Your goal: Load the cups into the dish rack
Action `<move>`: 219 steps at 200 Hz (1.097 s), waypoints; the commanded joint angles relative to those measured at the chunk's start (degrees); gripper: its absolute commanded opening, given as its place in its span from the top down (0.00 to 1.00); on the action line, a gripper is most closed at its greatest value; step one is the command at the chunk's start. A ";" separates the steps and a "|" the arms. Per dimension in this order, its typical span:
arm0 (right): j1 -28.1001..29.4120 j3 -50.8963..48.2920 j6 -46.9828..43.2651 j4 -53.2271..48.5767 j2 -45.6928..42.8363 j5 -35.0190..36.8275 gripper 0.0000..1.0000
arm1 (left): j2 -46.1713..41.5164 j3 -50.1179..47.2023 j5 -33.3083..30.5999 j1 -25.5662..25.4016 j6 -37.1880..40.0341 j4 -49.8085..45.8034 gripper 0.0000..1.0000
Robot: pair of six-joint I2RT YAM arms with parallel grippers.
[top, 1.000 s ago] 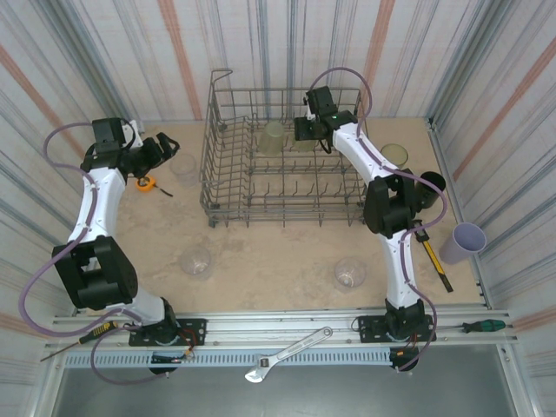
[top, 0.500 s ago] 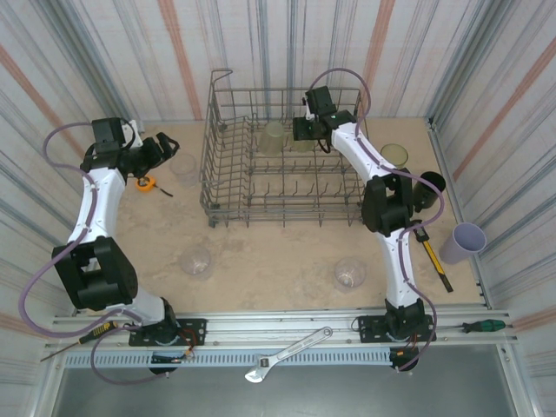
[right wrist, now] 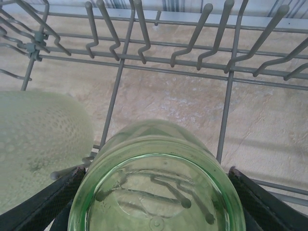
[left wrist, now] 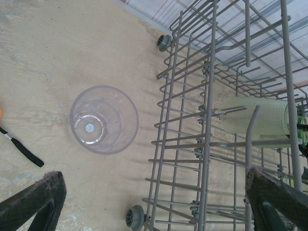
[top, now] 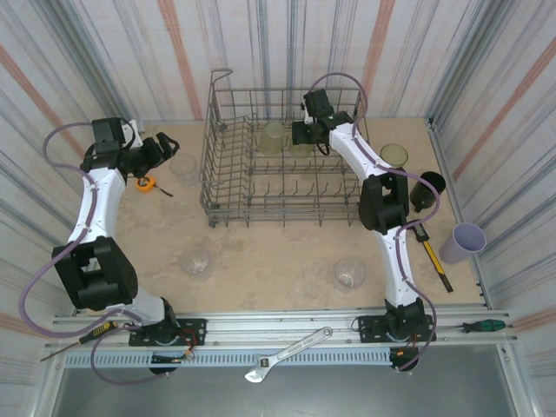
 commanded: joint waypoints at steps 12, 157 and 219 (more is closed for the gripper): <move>-0.46 2.92 1.25 -3.26 1.11 -0.14 0.21 | -2.07 0.74 -0.01 -0.07 -0.12 -0.03 0.01; -0.55 3.24 1.18 -7.40 -5.54 0.82 0.08 | -2.78 0.75 -0.27 -0.02 -0.16 -0.03 0.01; 0.37 2.56 1.31 -9.14 -10.38 0.32 0.06 | -2.96 0.51 -0.89 -0.02 -0.12 -0.08 0.01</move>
